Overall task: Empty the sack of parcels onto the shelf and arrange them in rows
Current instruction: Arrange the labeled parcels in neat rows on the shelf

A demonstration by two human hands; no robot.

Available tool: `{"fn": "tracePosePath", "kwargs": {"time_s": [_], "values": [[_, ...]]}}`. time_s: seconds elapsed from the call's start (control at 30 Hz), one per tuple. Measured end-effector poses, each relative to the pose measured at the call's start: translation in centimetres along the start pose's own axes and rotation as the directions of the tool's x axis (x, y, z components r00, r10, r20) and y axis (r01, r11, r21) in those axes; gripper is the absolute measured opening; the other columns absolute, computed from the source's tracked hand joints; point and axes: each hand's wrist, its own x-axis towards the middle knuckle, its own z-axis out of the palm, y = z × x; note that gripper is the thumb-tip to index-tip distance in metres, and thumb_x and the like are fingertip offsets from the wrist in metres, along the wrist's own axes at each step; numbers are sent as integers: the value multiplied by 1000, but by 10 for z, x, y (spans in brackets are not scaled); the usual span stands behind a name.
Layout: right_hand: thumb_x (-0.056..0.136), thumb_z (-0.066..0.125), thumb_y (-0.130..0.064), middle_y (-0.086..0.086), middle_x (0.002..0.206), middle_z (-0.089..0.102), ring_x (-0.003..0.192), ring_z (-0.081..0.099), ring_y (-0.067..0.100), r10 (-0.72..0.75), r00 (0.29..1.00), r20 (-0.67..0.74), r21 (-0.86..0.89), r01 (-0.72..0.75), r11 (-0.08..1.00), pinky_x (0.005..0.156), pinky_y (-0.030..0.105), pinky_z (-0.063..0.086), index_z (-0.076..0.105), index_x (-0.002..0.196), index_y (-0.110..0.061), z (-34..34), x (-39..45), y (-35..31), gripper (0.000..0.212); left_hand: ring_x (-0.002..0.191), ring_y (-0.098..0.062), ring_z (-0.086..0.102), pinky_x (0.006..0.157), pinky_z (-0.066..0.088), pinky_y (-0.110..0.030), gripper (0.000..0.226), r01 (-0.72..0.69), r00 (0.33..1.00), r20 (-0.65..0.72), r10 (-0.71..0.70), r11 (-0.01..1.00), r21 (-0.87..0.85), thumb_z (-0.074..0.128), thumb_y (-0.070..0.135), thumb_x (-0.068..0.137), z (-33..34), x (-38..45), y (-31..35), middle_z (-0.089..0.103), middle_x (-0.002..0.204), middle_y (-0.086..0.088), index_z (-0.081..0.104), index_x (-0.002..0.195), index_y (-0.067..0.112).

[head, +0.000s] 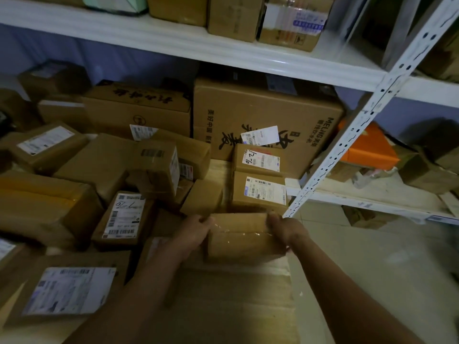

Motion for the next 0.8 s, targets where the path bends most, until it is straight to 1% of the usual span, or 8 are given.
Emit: {"fn": "tracePosePath", "kwargs": {"time_s": [0.07, 0.2, 0.33, 0.4, 0.5, 0.57, 0.63, 0.8], "values": [[94, 27, -59, 24, 124, 58, 113, 56, 37, -5, 1000, 28, 68, 3, 998, 99, 49, 46, 60, 120, -2, 3, 4, 9, 71, 101, -21, 56, 92, 47, -37, 37, 1, 1000, -16, -1, 1000, -4, 49, 30, 95, 11, 0, -5, 59, 118, -7, 52, 126, 10], [85, 34, -69, 21, 126, 57, 110, 57, 36, 146, 985, 88, 258, -165, 952, 94, 48, 49, 53, 127, -4, 1, 7, 27, 80, 101, -28, 58, 85, 50, -44, 34, 94, 994, 71, -85, 987, -128, 58, 32, 91, 18, -3, -8, 59, 117, -14, 51, 115, 10], [91, 44, -51, 15, 110, 55, 91, 54, 33, 250, 905, 345, 363, -374, 853, 75, 45, 48, 50, 121, -11, -8, 7, 35, 49, 117, -34, 52, 98, 46, -48, 42, 238, 927, 293, -233, 971, 19, 46, 55, 89, 24, -7, -6, 53, 127, -12, 55, 114, 23], [91, 44, -37, 16, 107, 60, 88, 55, 31, 214, 917, 336, 382, -340, 859, 72, 39, 47, 55, 110, -9, -10, 13, 35, 35, 115, -32, 52, 100, 44, -48, 42, 206, 945, 262, -195, 978, -15, 44, 53, 91, 31, -4, -3, 54, 127, -11, 56, 117, 22], [91, 44, -22, 18, 108, 66, 94, 61, 30, 114, 977, 181, 398, -178, 900, 82, 40, 53, 60, 88, -9, -15, 26, 32, 21, 98, -24, 55, 87, 50, -41, 42, 126, 977, 183, -111, 990, -71, 57, 31, 89, 38, 7, 5, 54, 115, -4, 43, 125, 14], [91, 46, -25, 15, 114, 64, 103, 60, 30, 99, 977, 188, 405, -169, 898, 88, 43, 51, 61, 103, -9, -17, 33, 34, 25, 98, -21, 54, 84, 50, -38, 51, 84, 986, 145, -80, 996, -24, 63, 16, 86, 42, 11, 7, 51, 120, -5, 36, 130, 15], [92, 50, -25, 13, 119, 61, 110, 57, 32, 103, 962, 254, 416, -205, 886, 84, 44, 49, 57, 117, -11, -15, 33, 38, 30, 110, -25, 54, 91, 50, -40, 58, 58, 992, 105, -63, 997, 57, 63, 8, 85, 46, 14, 6, 48, 132, -10, 35, 134, 15], [86, 61, -11, 13, 118, 63, 109, 60, 31, 70, 972, 225, 312, -140, 940, 88, 47, 54, 56, 120, -10, -5, 42, 48, 35, 121, -25, 51, 90, 48, -32, 56, 31, 999, 29, -34, 992, 120, 67, 3, 81, 56, 20, -6, 50, 133, -10, 41, 130, 12]]}}
